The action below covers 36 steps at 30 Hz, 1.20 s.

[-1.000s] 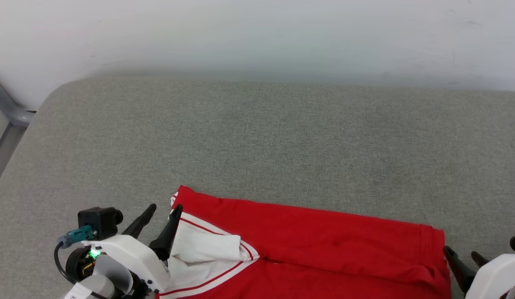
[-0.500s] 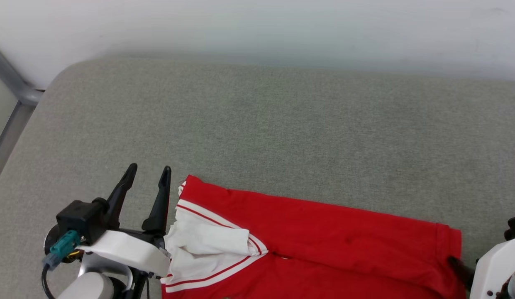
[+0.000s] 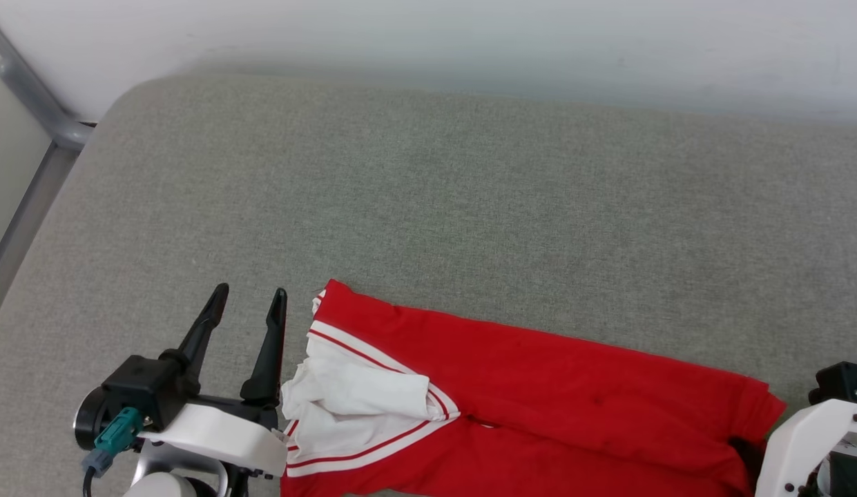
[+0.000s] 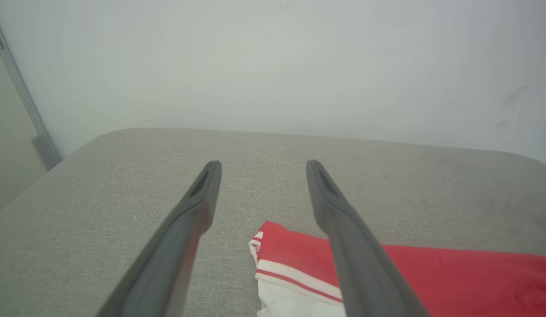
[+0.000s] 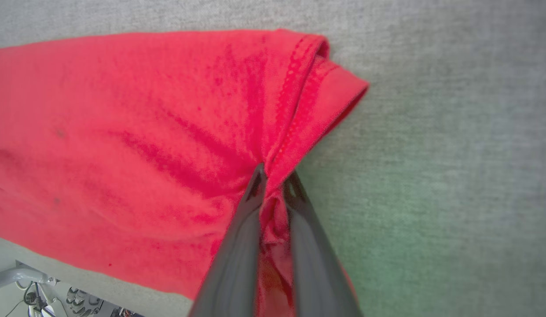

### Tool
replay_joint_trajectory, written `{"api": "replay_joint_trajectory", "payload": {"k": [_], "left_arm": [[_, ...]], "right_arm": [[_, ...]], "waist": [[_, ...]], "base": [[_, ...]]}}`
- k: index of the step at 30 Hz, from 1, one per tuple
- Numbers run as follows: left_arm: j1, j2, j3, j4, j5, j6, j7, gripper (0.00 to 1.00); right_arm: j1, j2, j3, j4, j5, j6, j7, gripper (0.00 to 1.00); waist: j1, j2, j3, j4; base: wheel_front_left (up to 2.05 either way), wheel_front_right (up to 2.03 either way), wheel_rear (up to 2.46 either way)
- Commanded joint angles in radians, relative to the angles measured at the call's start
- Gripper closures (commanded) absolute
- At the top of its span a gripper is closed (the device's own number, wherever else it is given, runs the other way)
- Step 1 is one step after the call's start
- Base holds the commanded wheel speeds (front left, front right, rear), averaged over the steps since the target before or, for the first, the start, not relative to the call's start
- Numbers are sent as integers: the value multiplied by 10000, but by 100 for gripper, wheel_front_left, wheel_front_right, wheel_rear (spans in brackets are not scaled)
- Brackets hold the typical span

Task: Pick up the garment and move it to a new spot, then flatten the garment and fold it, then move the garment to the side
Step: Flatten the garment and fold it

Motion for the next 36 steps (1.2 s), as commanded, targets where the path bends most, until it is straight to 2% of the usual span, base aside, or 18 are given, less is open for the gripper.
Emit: {"api": "replay_joint_trajectory", "payload": {"k": [1,10,15,20,23,26,30,33,36], "left_arm": [[101,44,63,33,149,2,-43,0],[403,221,-182,81,454,206,113,0],[564,202,-210,-52,481,373,168,0],[594,221,-241,-145,492,454,251,0],[622,224,-268,-187,508,492,249,0],[645,215,-283,-201,491,519,266,0],[670,199,-326,-201,454,536,306,0],[632,179,-391,-189,444,511,360,0],[540,170,-458,-156,429,451,448,0]], "right_arm": [[17,84,126,201,14,-5,3,100],[-346,-321,-155,-146,31,-7,21,100],[-138,-438,-1093,-386,-167,-7,345,100],[-22,-636,-2489,-566,-273,-7,725,100],[-128,-530,-2994,-628,-72,-7,1151,100],[-426,148,-3215,-830,940,-4,1992,100],[-632,704,-3424,-1029,2709,-5,3317,100],[-757,819,-3306,-456,4600,-5,3941,100],[-756,806,-2643,375,6260,-4,3852,100]], "waist": [[0,0,-98,-62],[0,0,-910,-440],[0,0,-1208,-538],[0,0,-1337,-570],[0,0,-1387,-602],[0,0,-1447,-615],[0,0,-1532,-596],[0,0,-1581,-528],[0,0,-1622,-416]], "base": [[0,0,0],[0,0,0],[0,0,0],[0,0,0],[0,0,0],[0,0,0],[0,0,0],[0,0,0],[0,0,0]]}}
